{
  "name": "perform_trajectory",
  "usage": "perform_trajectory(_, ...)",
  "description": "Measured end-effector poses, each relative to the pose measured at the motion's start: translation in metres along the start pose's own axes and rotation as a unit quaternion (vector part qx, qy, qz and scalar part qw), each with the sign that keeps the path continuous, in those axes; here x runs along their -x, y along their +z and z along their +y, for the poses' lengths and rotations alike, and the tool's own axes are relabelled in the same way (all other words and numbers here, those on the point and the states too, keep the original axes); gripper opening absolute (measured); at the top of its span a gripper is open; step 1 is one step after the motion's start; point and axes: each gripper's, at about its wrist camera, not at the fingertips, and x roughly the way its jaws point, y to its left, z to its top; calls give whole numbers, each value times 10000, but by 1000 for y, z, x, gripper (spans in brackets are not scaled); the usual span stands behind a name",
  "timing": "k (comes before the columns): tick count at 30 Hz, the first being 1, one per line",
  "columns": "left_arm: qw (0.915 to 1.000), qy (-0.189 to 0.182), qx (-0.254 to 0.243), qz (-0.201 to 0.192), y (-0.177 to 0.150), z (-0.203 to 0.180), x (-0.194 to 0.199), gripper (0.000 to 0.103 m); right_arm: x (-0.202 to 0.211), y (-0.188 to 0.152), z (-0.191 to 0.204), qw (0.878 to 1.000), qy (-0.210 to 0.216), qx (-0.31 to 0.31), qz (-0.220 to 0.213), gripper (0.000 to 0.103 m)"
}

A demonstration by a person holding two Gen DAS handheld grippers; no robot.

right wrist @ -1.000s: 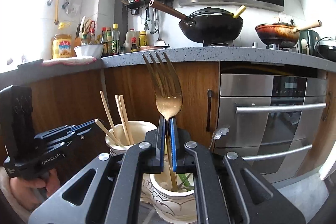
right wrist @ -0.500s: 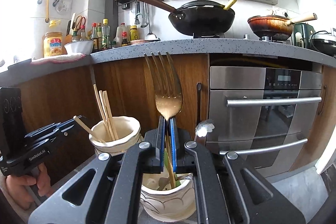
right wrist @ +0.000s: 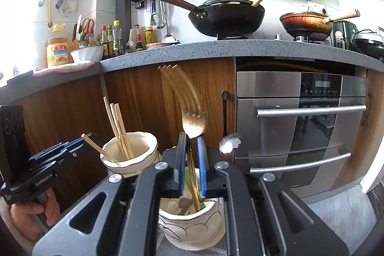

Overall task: Organize utensils
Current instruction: 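Open both tools to release the chopstick and gold fork into the holder, then move both tools back toward the last chopstick and yellow-green spoon on the cloth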

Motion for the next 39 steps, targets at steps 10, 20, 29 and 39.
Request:
perform_trajectory(10,10000,3,-22,21,-1,1,-1,13,7,4,-16,9994,-129,-299,-152,15)
perform_trajectory(20,9999,93,-4,55,-2,0,0,27,21,8,-15,9990,19,-370,-260,45)
perform_trajectory(29,9995,318,-71,21,-14,-14,27,82,59,2,-9,9987,-98,-274,-428,80)
perform_trajectory(39,9975,426,-267,489,-43,-42,45,94,86,-48,-17,9978,-588,-248,172,97)
